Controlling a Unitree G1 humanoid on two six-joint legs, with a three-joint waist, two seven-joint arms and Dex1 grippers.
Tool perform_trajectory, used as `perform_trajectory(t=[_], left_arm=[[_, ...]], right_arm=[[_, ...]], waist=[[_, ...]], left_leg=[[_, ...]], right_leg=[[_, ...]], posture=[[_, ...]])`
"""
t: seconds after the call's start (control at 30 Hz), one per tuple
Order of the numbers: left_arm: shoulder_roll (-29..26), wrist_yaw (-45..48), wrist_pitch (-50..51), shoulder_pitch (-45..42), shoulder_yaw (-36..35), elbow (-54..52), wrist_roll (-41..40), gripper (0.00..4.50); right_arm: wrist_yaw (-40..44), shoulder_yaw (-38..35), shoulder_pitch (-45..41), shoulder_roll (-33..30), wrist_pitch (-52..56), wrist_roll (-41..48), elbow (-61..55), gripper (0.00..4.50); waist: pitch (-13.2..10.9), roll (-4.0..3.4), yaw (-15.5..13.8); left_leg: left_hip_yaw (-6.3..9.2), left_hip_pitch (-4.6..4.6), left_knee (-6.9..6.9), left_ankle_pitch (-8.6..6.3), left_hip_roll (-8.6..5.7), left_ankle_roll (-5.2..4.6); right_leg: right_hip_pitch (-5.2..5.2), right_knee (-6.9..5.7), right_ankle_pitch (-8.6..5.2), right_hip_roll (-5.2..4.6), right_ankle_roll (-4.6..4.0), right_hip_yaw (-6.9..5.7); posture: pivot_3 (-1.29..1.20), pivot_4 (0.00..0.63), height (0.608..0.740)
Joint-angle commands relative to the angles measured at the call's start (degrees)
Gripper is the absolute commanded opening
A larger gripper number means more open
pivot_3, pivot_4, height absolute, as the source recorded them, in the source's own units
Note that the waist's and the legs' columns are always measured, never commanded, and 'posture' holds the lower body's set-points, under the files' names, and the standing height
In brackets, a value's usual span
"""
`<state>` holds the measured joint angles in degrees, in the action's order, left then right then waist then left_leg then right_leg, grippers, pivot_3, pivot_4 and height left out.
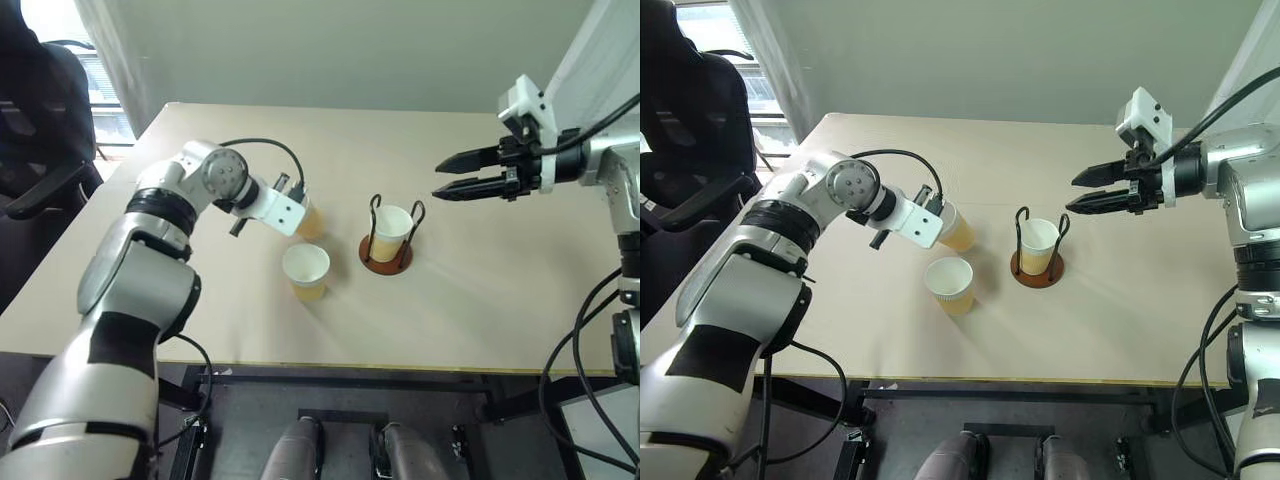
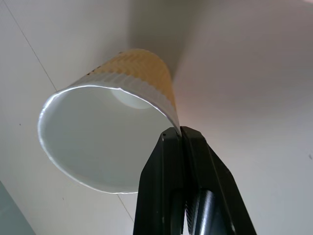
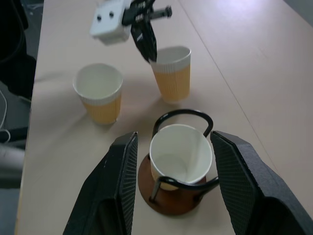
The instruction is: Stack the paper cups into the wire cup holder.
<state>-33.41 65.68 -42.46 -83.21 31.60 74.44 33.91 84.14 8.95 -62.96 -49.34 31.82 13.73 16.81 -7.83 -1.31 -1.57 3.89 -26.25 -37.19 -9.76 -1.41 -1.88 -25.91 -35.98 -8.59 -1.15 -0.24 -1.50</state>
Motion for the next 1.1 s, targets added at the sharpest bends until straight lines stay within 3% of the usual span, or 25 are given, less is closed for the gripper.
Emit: perform_trajectory(t=[0.03,0.2,0.47,0.73,1.1], left_arm=[[-1.9,7.1,0.5,-4.4,-2.7,0.2,-2.7,0.07],[-2.3,15.7,4.0,-8.3,-5.1,0.4,-5.4,0.07],[-0.6,26.5,9.8,-14.9,-8.3,0.2,-10.1,0.07],[4.0,26.8,14.8,-21.7,-9.1,0.9,-14.3,0.07],[10.6,26.8,17.7,-24.3,-6.6,1.1,-21.1,0.07]], right_arm=[[3.1,0.4,0.0,-1.2,-9.6,-2.2,3.7,2.33],[4.4,0.7,-2.1,0.6,-18.3,-4.3,12.0,2.33],[7.2,1.4,-4.4,1.2,-22.8,-7.8,19.1,2.33],[8.4,3.9,-5.9,-1.1,-22.4,-8.8,22.2,2.33],[8.4,6.1,-5.3,-3.4,-21.2,-6.8,22.4,2.33]], waist=[[0.0,0.0,0.0],[0.0,0.01,0.0],[0.0,0.02,0.0],[0.0,0.01,0.0],[0.0,0.02,0.0]], left_leg=[[0.07,-0.04,-0.02,-0.01,0.05,-0.01],[-0.03,-0.09,-0.02,-0.04,-0.02,-0.08],[-0.03,-0.15,0.0,-0.13,0.01,-0.14],[-0.14,-0.19,-0.06,-0.42,0.02,-0.28],[-0.26,-0.17,-0.18,-0.63,0.12,-0.37]], right_leg=[[0.0,0.02,0.0,-0.03,0.0,0.02],[-0.04,0.05,-0.04,0.01,-0.06,0.0],[-0.08,0.06,-0.08,-0.01,-0.13,-0.03],[-0.09,0.1,-0.08,-0.11,0.05,-0.02],[-0.07,0.07,-0.1,-0.07,0.24,-0.02]], posture=[[0.0,0.15,0.74],[0.0,0.15,0.74],[0.0,0.15,0.74],[0.0,0.15,0.74],[0.0,0.15,0.74]])
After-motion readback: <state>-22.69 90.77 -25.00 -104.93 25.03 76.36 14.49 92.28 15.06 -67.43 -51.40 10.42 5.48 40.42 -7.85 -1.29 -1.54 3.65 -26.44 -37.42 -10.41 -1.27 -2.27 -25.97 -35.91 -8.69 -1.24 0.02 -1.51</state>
